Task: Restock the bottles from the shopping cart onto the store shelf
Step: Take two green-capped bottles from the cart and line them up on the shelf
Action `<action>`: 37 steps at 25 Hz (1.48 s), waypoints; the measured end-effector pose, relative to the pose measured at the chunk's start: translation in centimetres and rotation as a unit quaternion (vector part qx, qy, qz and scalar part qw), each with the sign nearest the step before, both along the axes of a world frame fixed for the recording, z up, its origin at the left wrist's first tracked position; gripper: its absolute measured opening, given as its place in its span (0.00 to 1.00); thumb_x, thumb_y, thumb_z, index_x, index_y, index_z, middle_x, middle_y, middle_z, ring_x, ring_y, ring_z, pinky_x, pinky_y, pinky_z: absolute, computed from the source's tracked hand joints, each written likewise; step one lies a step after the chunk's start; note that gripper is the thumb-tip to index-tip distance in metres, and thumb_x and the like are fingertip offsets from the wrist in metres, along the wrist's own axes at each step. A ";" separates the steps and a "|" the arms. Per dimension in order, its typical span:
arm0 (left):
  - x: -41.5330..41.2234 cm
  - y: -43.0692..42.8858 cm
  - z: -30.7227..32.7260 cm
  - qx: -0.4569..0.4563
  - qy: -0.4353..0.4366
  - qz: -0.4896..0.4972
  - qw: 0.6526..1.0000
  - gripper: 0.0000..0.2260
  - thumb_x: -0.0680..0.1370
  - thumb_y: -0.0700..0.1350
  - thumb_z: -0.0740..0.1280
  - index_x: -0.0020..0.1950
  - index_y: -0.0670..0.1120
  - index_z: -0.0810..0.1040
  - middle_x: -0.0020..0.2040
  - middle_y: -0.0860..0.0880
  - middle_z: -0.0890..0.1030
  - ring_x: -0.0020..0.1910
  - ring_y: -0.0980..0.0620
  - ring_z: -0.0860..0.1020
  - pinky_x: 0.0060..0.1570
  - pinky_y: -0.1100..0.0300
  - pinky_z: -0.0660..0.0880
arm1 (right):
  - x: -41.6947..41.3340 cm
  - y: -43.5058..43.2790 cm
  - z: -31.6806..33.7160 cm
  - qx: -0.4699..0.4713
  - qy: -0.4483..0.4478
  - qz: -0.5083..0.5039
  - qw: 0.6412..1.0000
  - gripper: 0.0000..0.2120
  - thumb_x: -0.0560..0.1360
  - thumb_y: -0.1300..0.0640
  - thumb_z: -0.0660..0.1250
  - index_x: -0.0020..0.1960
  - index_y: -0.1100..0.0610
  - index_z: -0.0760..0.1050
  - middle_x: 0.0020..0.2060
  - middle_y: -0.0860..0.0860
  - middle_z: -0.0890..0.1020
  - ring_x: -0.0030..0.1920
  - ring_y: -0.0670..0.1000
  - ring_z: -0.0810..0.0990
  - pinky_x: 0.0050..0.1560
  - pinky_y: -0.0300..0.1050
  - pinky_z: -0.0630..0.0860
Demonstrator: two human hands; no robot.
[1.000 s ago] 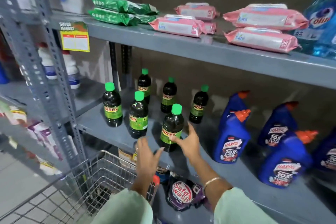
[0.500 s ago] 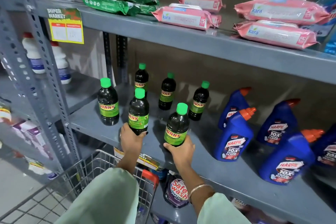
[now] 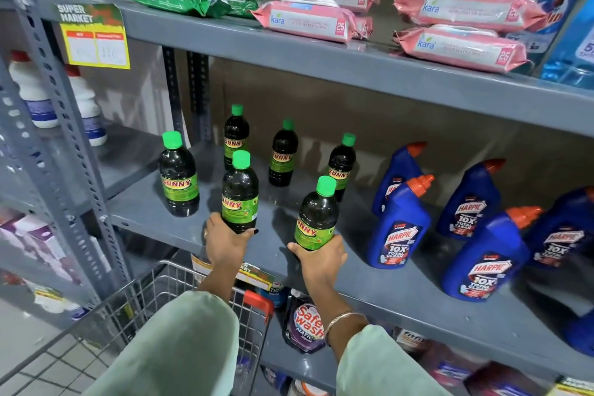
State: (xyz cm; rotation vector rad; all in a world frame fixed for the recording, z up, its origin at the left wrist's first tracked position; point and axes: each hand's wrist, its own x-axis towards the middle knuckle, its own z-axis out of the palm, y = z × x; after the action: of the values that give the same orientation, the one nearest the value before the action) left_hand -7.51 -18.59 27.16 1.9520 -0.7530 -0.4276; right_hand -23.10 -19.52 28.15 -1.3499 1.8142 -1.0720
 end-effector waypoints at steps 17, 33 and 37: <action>0.0 0.3 -0.7 -0.001 -0.025 -0.029 0.999 0.26 0.63 0.46 0.77 0.53 0.39 0.70 0.54 0.39 0.77 0.57 0.38 0.74 0.55 0.42 0.74 | -1.3 0.8 -1.1 -0.039 -0.083 -0.017 0.996 0.29 0.64 0.59 0.76 0.60 0.59 0.66 0.52 0.59 0.78 0.57 0.54 0.64 0.51 0.44 0.68; -0.2 0.1 -0.3 0.043 -0.064 -0.062 0.995 0.29 0.63 0.49 0.77 0.56 0.40 0.68 0.58 0.39 0.77 0.62 0.37 0.70 0.58 0.42 0.72 | -1.1 0.4 -1.1 -0.032 -0.077 -0.026 0.996 0.28 0.63 0.61 0.73 0.60 0.59 0.65 0.51 0.58 0.78 0.53 0.51 0.61 0.46 0.47 0.70; -0.2 0.0 -0.3 0.048 -0.069 -0.065 0.994 0.29 0.64 0.49 0.77 0.57 0.40 0.67 0.59 0.39 0.76 0.62 0.37 0.70 0.58 0.42 0.73 | -1.2 0.3 -1.0 -0.033 -0.070 -0.024 0.997 0.28 0.64 0.60 0.73 0.60 0.59 0.65 0.51 0.59 0.78 0.59 0.56 0.64 0.46 0.46 0.68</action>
State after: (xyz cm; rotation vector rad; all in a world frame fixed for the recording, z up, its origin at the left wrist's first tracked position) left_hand -7.67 -18.58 26.85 2.0458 -0.9675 -0.4155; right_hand -24.28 -19.22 27.15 -1.2429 1.7298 -1.2307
